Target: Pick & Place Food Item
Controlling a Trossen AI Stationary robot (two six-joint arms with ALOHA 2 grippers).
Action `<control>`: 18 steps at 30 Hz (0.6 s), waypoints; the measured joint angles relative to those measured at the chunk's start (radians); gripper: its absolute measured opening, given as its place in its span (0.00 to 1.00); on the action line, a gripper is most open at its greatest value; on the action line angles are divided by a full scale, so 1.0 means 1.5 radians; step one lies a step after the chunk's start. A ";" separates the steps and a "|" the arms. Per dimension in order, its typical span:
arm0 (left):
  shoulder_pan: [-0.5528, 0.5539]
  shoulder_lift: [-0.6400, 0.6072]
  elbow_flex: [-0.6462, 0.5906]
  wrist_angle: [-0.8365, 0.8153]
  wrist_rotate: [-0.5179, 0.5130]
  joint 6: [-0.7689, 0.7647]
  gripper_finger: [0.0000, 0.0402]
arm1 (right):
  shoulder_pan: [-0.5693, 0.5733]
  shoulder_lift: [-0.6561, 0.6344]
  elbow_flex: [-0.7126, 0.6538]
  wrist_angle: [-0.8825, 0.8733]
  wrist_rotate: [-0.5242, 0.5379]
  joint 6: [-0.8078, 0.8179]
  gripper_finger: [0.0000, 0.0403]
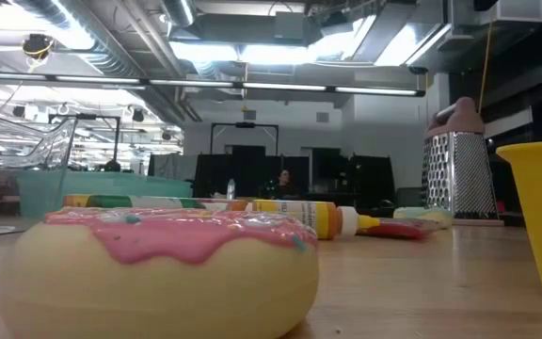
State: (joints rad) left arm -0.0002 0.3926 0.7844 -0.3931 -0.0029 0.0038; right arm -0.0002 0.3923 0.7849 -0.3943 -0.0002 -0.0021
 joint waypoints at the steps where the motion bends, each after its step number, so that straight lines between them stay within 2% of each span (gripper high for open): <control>1: 0.000 0.000 0.000 0.000 0.000 0.000 0.02 | 0.000 0.000 0.000 0.000 0.000 0.000 0.15; 18: 0.000 0.000 0.000 0.000 -0.001 0.001 0.02 | 0.000 0.000 0.000 0.033 0.000 -0.002 0.15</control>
State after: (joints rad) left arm -0.0003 0.3927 0.7843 -0.3927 -0.0044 0.0056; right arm -0.0002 0.3923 0.7852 -0.3448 -0.0002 -0.0049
